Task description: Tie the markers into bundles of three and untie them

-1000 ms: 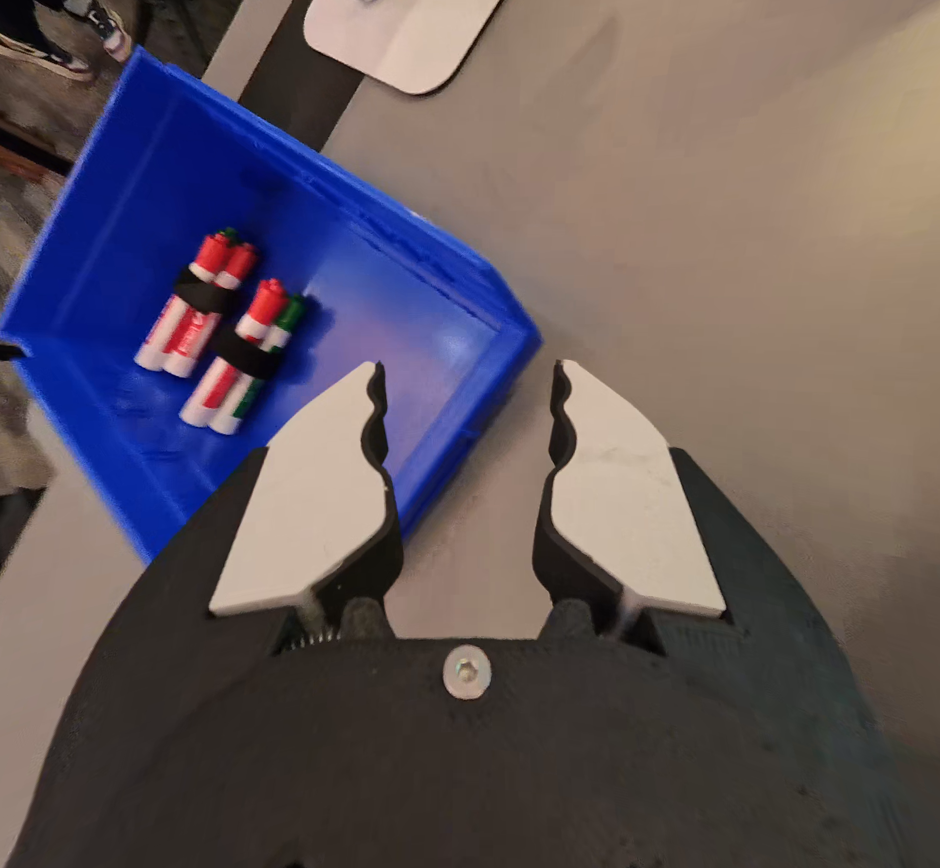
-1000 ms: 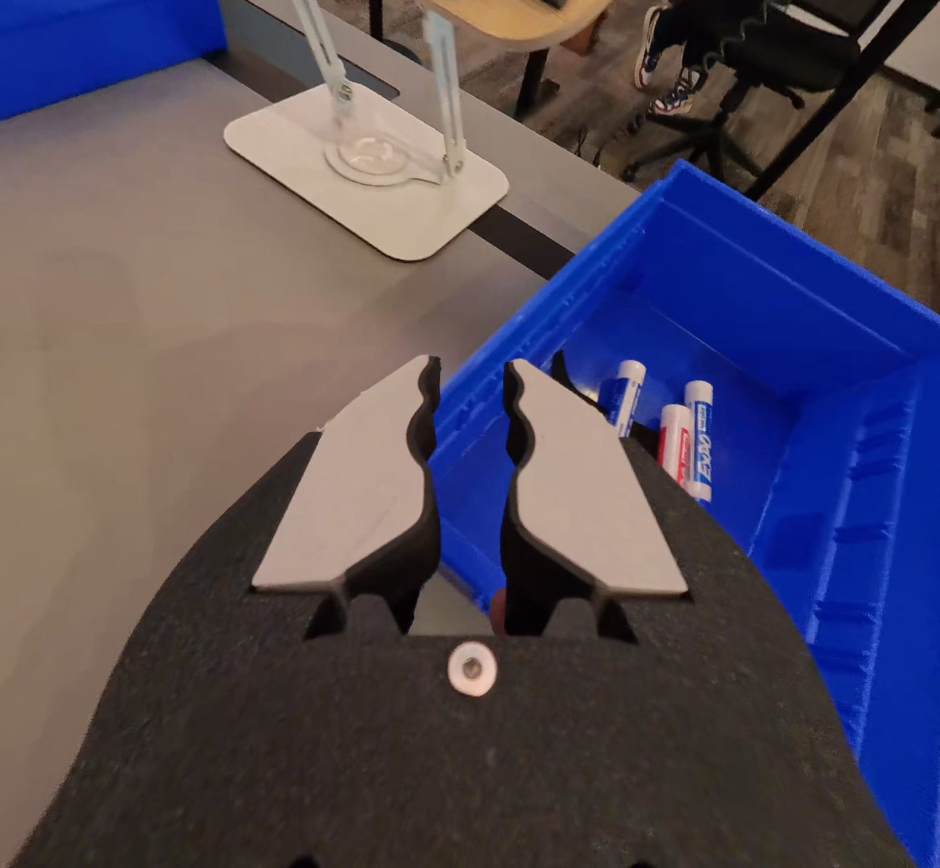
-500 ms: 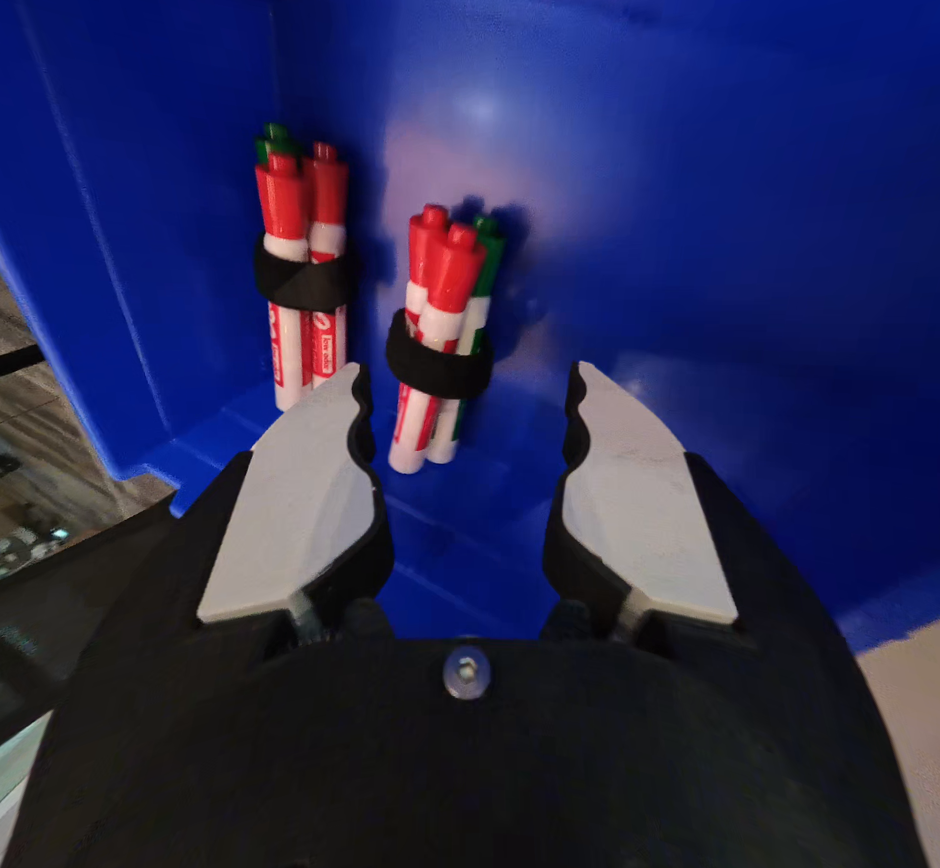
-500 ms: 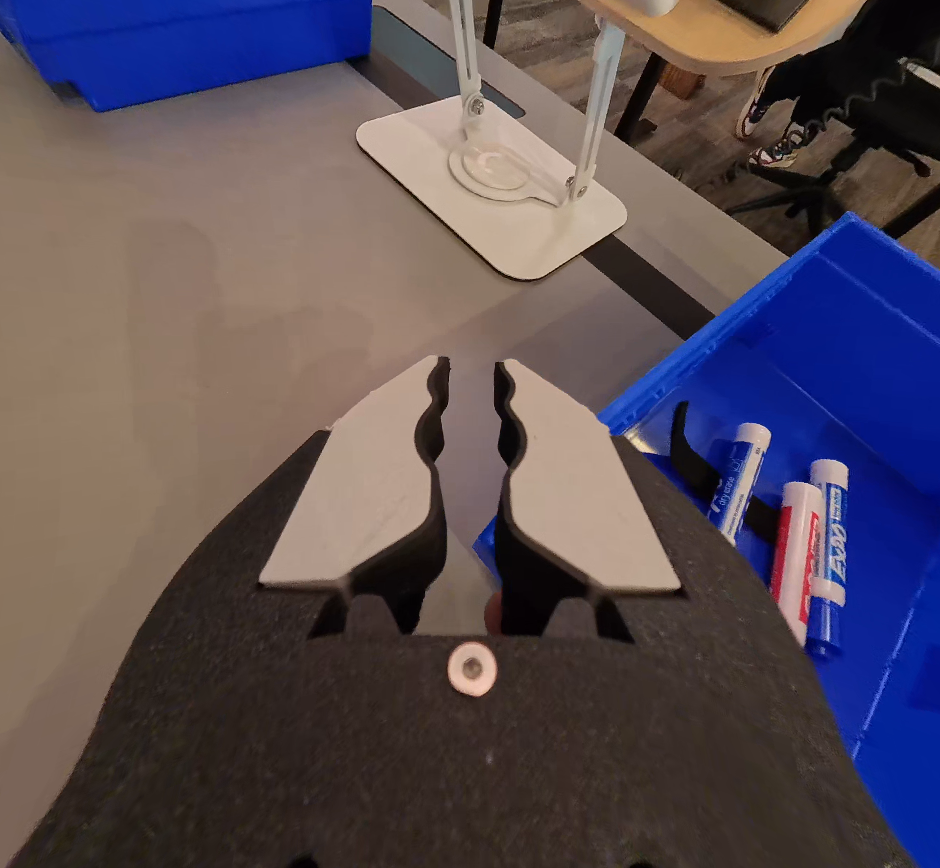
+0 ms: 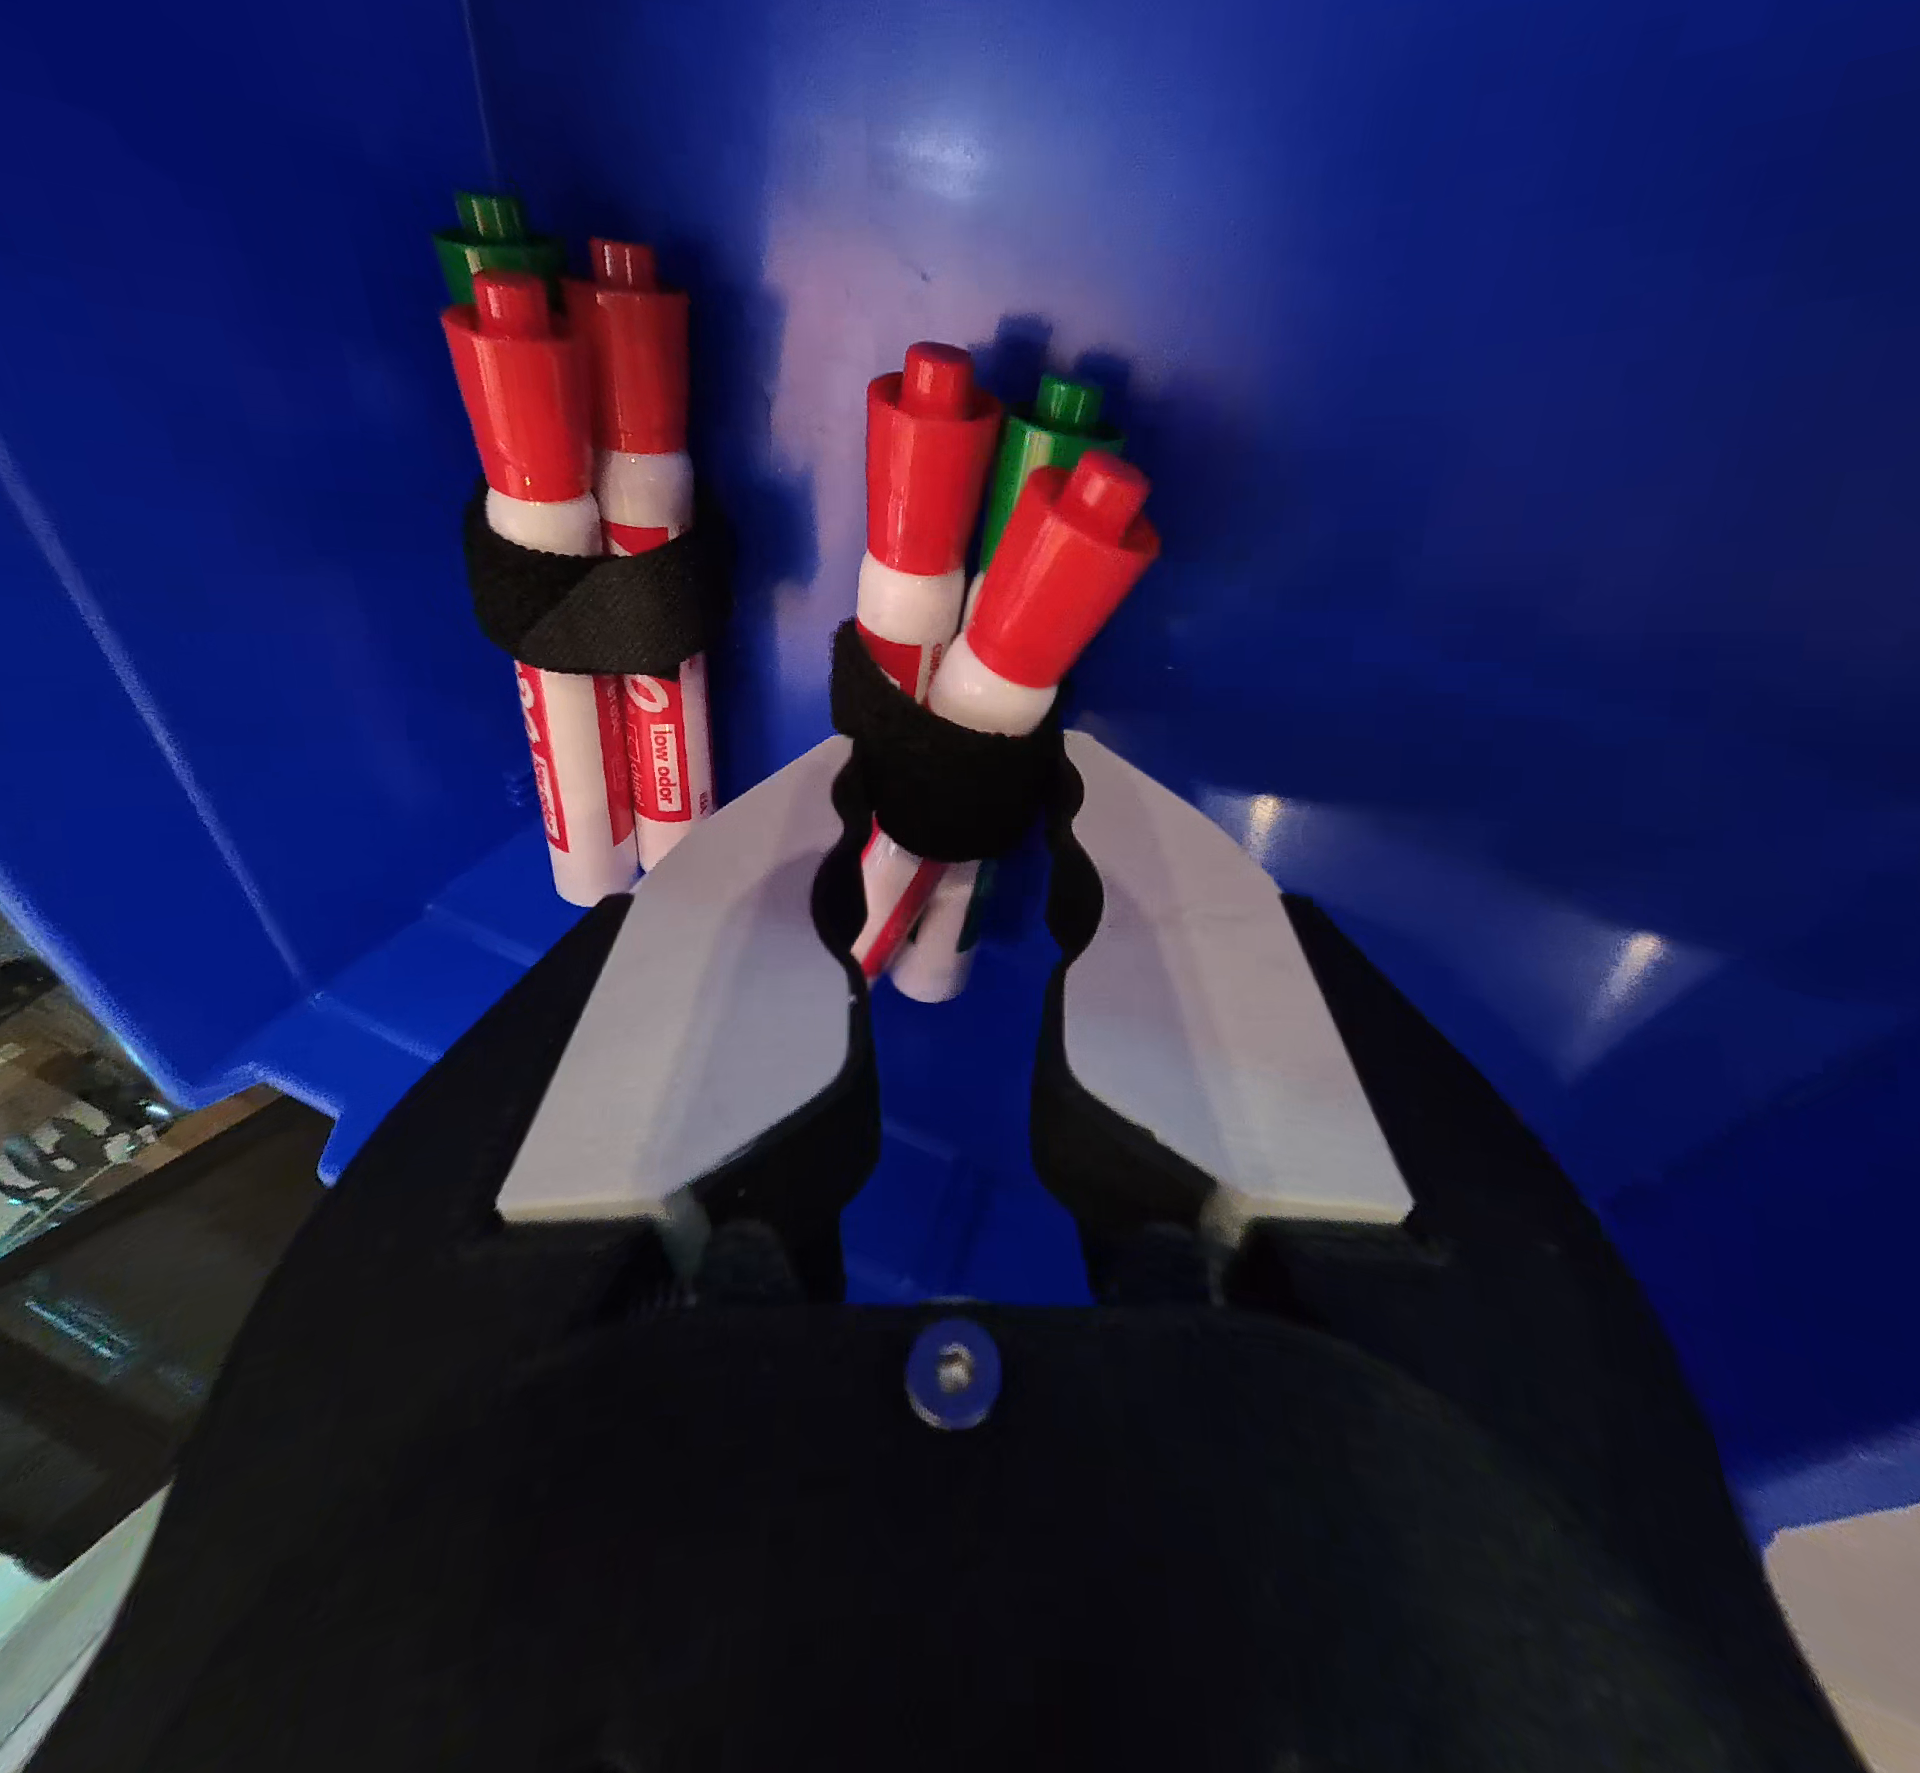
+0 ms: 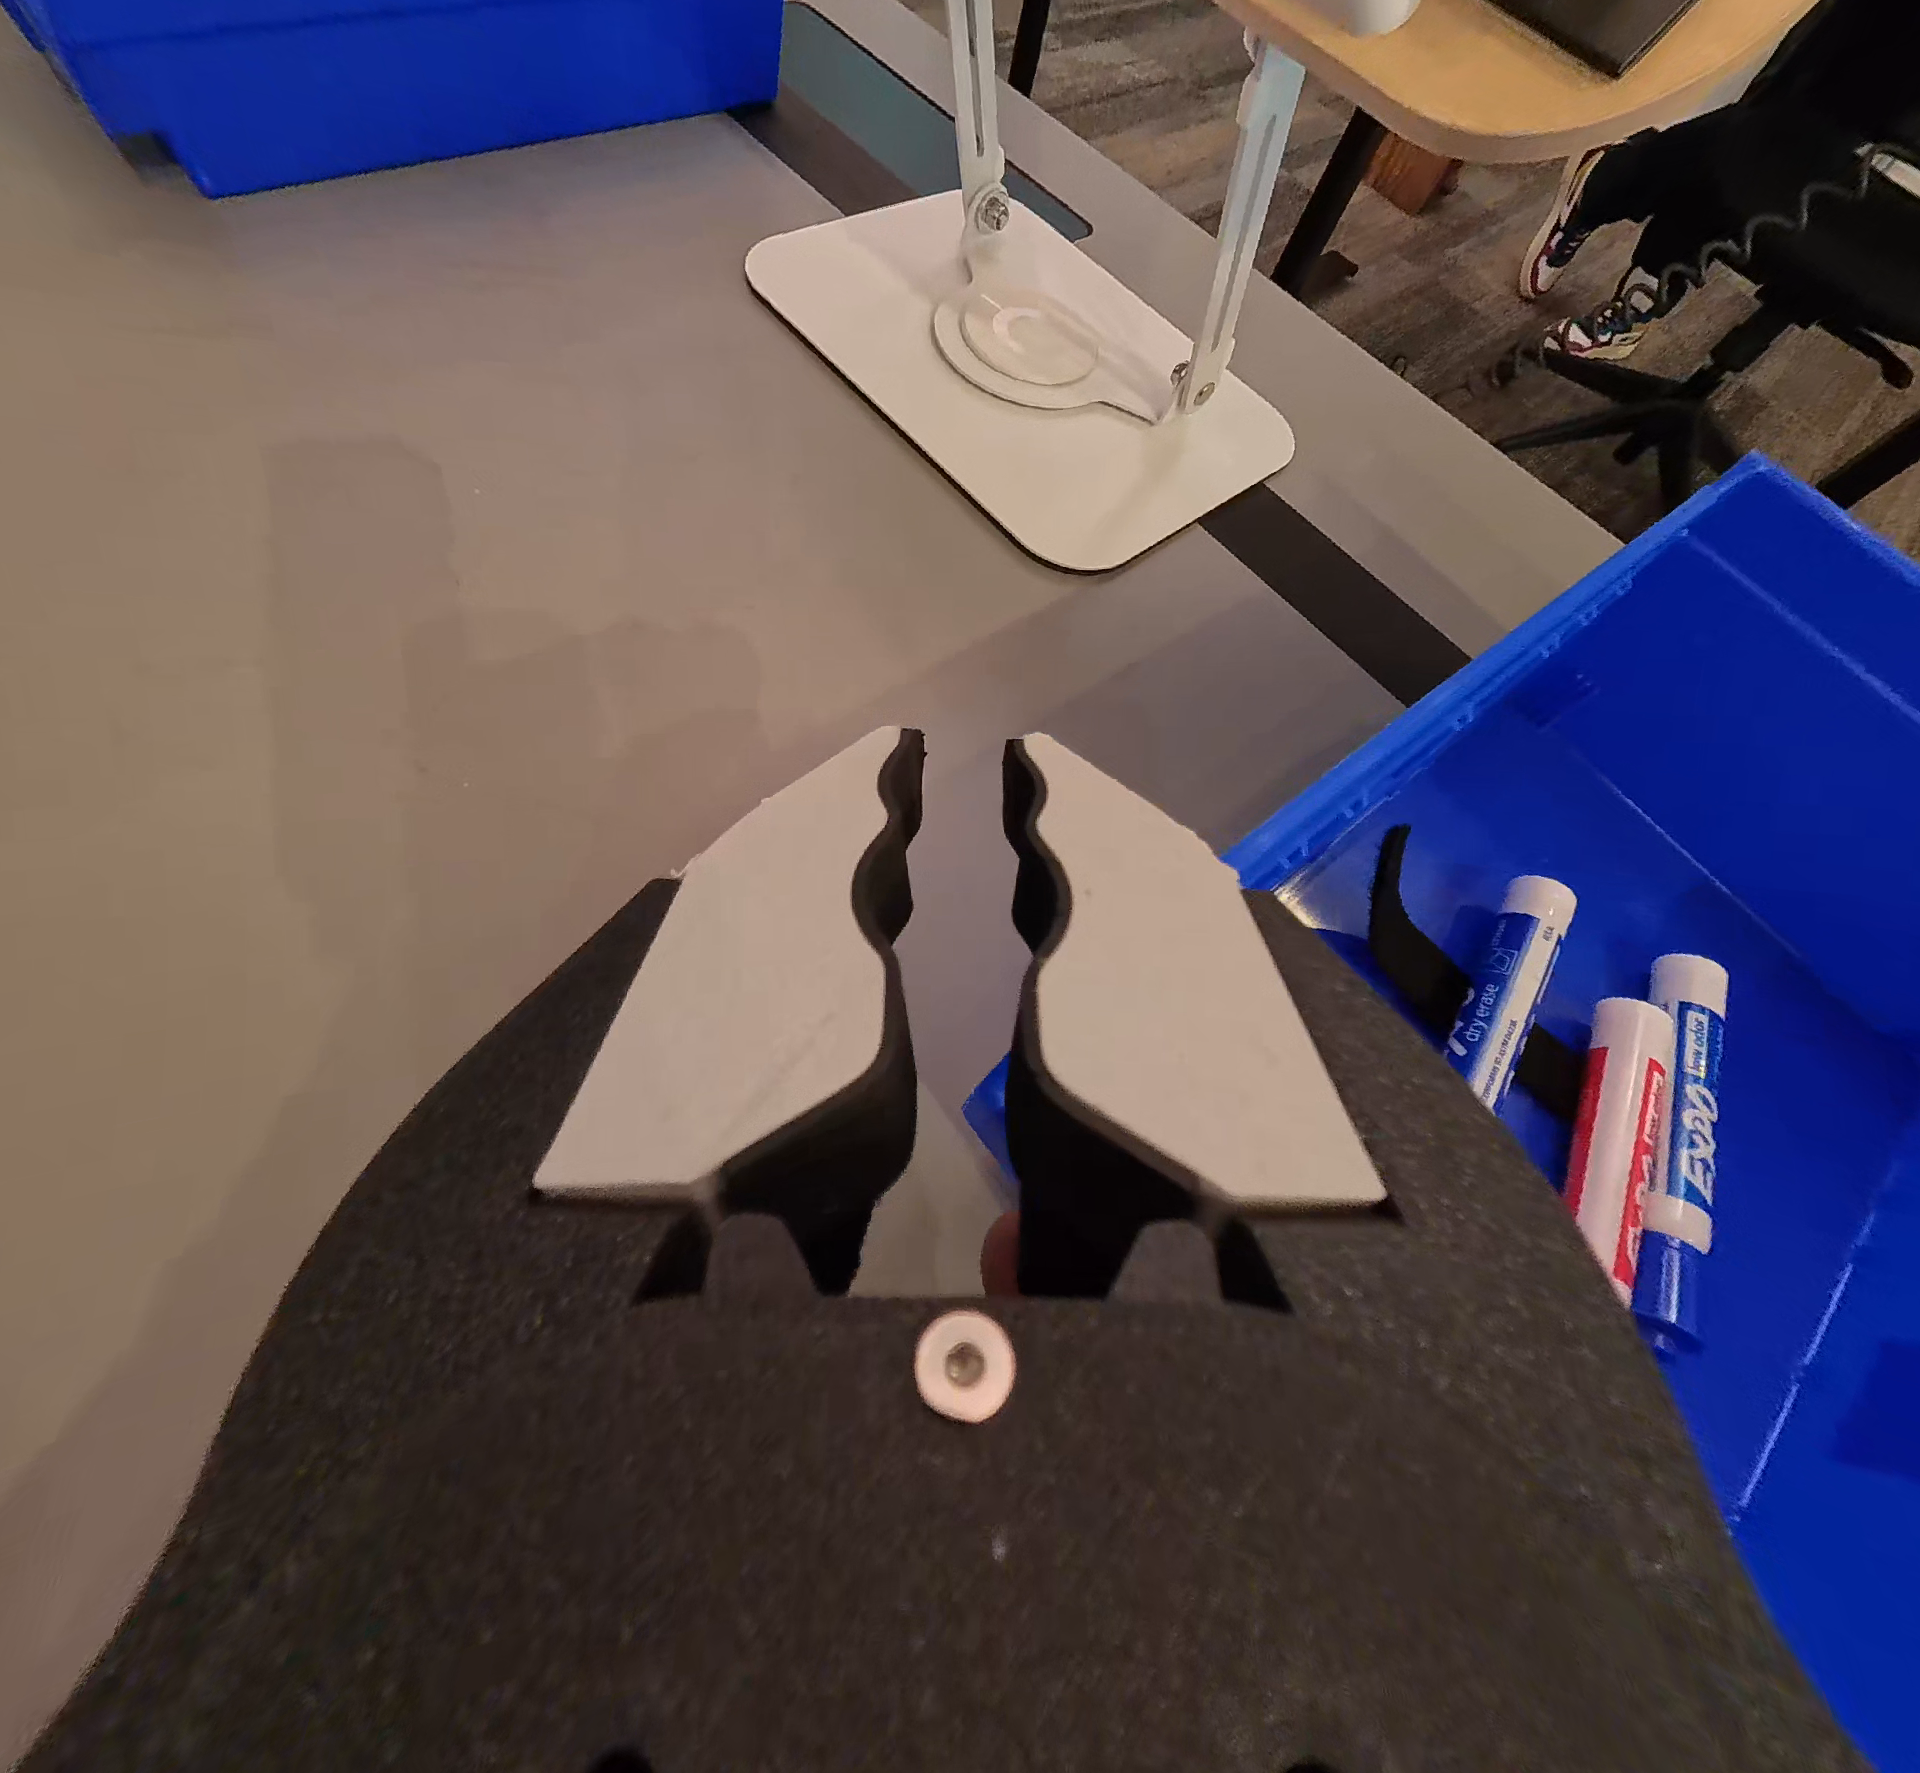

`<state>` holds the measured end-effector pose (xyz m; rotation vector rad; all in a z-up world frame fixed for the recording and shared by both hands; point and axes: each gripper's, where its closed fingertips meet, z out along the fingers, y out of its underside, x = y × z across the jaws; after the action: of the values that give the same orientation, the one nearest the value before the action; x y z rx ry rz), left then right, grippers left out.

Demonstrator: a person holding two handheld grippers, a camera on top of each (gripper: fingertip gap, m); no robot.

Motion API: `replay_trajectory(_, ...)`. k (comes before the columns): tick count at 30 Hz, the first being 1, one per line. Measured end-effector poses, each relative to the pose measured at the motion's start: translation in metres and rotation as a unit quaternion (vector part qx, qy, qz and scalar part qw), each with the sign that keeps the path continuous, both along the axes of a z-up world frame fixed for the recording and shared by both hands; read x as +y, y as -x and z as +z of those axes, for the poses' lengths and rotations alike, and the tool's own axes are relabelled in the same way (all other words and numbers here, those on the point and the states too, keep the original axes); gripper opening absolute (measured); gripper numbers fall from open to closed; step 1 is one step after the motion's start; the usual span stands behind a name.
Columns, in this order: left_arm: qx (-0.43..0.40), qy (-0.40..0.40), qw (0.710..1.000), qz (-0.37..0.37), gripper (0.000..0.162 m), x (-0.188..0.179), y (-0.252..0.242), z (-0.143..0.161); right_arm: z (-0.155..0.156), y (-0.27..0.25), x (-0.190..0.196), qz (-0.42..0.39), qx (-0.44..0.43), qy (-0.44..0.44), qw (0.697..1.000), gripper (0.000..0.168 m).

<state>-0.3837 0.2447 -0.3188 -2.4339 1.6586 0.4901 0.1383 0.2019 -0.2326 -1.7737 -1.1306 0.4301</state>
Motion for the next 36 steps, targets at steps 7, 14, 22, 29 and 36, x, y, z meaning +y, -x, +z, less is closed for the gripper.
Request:
replay_trajectory(7, -0.001, -0.009, 1.000, -0.008, 0.025, -0.002, -0.007, 0.000, -0.001, 0.002, -0.001, 0.003, -0.004, -0.002, 1.000, 0.015)
replay_trajectory(14, -0.013, -0.015, 1.000, 0.002, 0.024, -0.009, -0.011, 0.005, -0.001, 0.002, -0.001, 0.003, -0.006, -0.002, 1.000, 0.015)
replay_trajectory(22, -0.040, -0.037, 0.998, 0.019, 0.024, -0.031, -0.026, 0.053, 0.006, 0.013, -0.011, 0.024, 0.003, -0.008, 1.000, 0.017)
replay_trajectory(29, -0.110, -0.073, 0.990, 0.042, 0.023, -0.073, -0.074, 0.114, 0.003, 0.032, -0.027, 0.056, 0.001, 0.000, 0.998, 0.017)
replay_trajectory(36, -0.217, -0.072, 0.973, 0.038, 0.023, -0.124, -0.158, 0.139, 0.003, 0.053, -0.050, 0.098, 0.020, 0.025, 0.995, 0.018)
